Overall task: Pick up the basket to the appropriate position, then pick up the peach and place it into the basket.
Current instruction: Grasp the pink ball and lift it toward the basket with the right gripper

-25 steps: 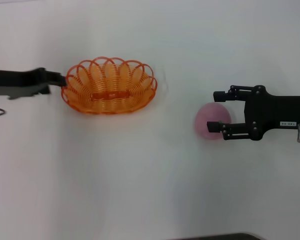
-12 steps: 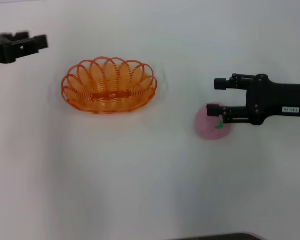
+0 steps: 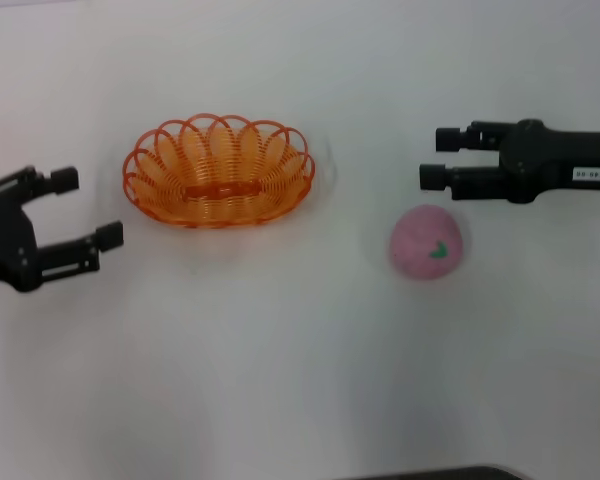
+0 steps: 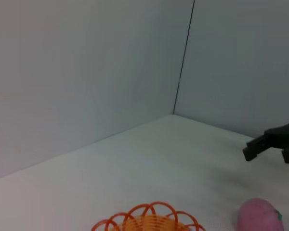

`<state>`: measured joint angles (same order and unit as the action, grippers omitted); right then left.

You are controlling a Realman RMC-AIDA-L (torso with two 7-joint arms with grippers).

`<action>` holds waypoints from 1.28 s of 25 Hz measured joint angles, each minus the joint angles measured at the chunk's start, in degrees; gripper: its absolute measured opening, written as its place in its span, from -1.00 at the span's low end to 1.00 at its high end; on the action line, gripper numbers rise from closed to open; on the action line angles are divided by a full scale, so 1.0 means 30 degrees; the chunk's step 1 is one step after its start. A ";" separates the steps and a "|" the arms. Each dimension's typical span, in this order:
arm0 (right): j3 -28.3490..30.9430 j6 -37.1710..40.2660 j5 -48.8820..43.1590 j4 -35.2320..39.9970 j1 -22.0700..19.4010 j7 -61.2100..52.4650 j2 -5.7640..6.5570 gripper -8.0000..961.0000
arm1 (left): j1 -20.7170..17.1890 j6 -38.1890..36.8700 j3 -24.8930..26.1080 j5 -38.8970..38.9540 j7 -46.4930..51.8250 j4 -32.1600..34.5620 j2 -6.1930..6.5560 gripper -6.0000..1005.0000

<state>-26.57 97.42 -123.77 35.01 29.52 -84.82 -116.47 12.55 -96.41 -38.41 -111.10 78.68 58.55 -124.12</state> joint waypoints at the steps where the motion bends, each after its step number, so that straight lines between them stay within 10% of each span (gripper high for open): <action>1: -0.0031 0.0000 -0.0023 0.0019 0.0080 -0.0036 0.0080 0.59 | 0.0002 -0.0012 0.0242 -0.0045 -0.0496 -0.0646 0.0032 0.51; 10: -0.1776 0.0261 -0.0130 0.0794 0.1280 -0.1653 0.0996 0.59 | -0.0005 0.0139 0.0792 -0.0118 -0.2345 -0.2342 0.0051 0.73; 18: -0.3509 0.3277 -0.0366 0.6430 0.2621 -0.5183 0.1397 0.58 | 0.0107 0.0272 0.0731 -0.0117 -0.2442 -0.2736 0.0038 0.72; 32: -0.7952 0.5276 -0.6908 1.1295 0.5739 -0.8315 0.0229 0.57 | 0.0210 0.0061 0.0553 -0.0098 -0.2346 -0.2641 0.0036 0.71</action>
<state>-50.42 113.24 -144.49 68.89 46.74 -109.77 -115.78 13.18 -96.23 -36.75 -111.39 71.65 50.63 -124.02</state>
